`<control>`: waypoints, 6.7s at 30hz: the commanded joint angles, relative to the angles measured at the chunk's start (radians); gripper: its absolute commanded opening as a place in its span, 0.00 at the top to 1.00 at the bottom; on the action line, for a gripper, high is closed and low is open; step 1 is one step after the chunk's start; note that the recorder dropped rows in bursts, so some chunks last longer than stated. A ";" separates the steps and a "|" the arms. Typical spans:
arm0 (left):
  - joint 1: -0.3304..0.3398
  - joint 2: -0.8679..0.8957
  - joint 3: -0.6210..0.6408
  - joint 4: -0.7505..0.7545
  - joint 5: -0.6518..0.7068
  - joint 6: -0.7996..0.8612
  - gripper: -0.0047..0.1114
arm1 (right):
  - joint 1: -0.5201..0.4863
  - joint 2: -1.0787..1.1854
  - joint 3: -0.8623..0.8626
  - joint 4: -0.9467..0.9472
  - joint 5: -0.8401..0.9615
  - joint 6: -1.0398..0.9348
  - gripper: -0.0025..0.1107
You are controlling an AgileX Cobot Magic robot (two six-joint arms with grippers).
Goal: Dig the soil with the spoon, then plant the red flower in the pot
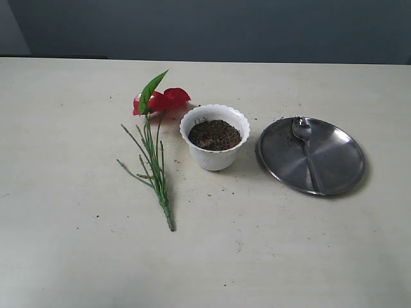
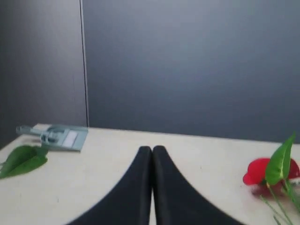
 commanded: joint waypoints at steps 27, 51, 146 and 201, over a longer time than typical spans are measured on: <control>0.001 -0.005 0.005 0.006 -0.307 -0.233 0.96 | 0.004 -0.004 0.004 0.008 -0.012 -0.004 0.98; 0.001 0.263 -0.348 1.056 -0.262 -1.093 0.96 | 0.004 -0.004 0.004 0.008 -0.014 -0.004 0.98; -0.373 1.073 -0.883 0.371 0.049 -0.384 0.90 | 0.004 -0.004 0.004 0.013 -0.012 -0.004 0.98; -0.409 1.316 -0.905 -0.373 0.440 0.044 0.27 | 0.004 -0.004 0.004 0.012 -0.015 -0.004 0.98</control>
